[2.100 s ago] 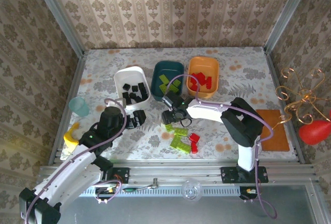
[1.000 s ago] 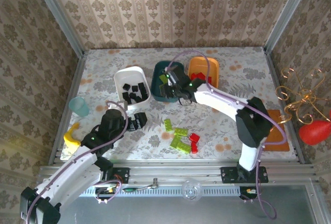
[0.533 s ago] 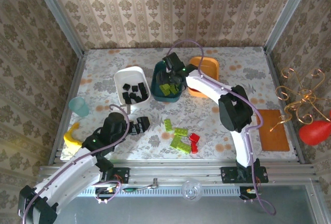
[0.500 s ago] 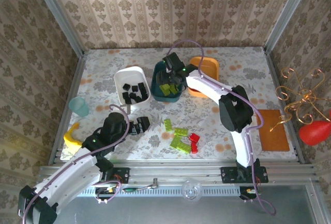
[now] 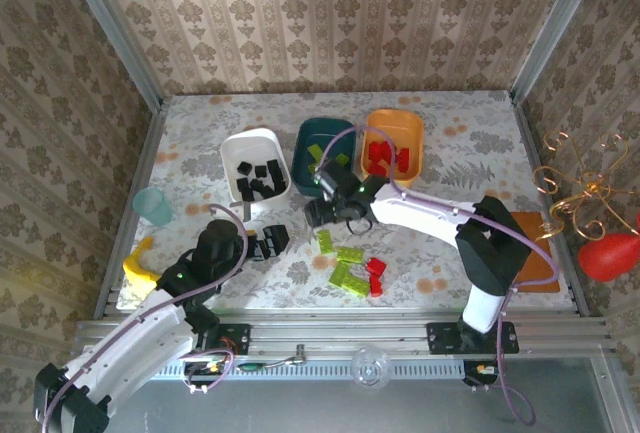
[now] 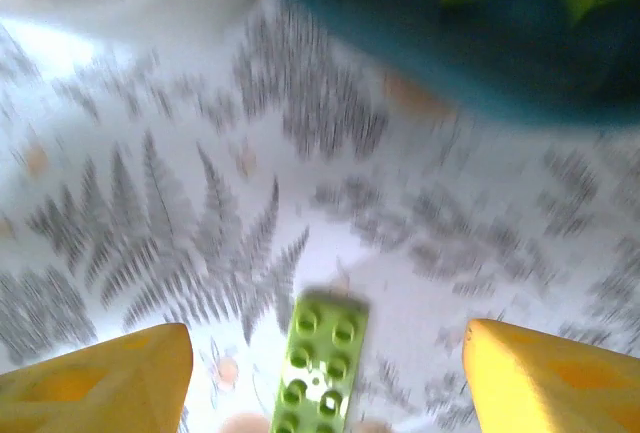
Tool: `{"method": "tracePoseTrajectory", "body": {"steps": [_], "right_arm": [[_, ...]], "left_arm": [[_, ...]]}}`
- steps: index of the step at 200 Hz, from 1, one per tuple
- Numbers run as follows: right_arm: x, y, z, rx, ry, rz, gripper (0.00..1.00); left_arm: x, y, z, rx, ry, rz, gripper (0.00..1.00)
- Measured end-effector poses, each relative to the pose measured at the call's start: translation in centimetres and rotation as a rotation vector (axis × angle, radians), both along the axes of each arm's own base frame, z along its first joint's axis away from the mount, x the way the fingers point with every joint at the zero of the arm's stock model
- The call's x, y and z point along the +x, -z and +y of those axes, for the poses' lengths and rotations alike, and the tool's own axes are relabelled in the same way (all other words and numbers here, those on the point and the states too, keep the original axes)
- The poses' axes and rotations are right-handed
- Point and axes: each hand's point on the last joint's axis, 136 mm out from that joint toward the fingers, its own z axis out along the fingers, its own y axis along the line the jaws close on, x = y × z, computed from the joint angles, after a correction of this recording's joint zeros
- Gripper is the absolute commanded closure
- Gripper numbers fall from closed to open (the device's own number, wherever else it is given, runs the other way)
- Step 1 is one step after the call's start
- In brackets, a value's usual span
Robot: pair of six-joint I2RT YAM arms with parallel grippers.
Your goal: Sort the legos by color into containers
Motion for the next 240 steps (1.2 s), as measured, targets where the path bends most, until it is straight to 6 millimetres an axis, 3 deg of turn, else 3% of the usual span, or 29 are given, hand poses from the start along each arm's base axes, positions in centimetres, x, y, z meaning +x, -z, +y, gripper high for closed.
{"method": "tracePoseTrajectory", "body": {"steps": [17,36,96,131,183,240], "right_arm": [[-2.4,2.4,-0.2,-0.049,-0.030,0.048,0.27],[-3.7,3.8,0.2,-0.087,-0.052,0.062,0.28],[-4.2,7.2,0.2,-0.199,-0.064,0.053,0.33],[-3.5,6.9,1.3,-0.228,-0.077,0.007,0.43],[-3.6,7.0,2.3,-0.257,-0.107,-0.031,0.68],[-2.9,6.2,1.8,-0.204,-0.107,-0.056,0.75]], "left_arm": [[0.0,0.2,0.1,0.002,-0.004,-0.001,0.00],[-0.1,0.4,0.3,0.004,-0.009,-0.004,0.00],[-0.1,0.1,0.6,-0.003,-0.020,-0.022,0.00],[-0.1,0.1,0.6,-0.003,-0.020,-0.022,0.00],[-0.1,0.1,0.6,-0.003,-0.020,-0.022,0.00],[-0.1,0.1,0.6,-0.002,-0.020,-0.021,0.00]]}}
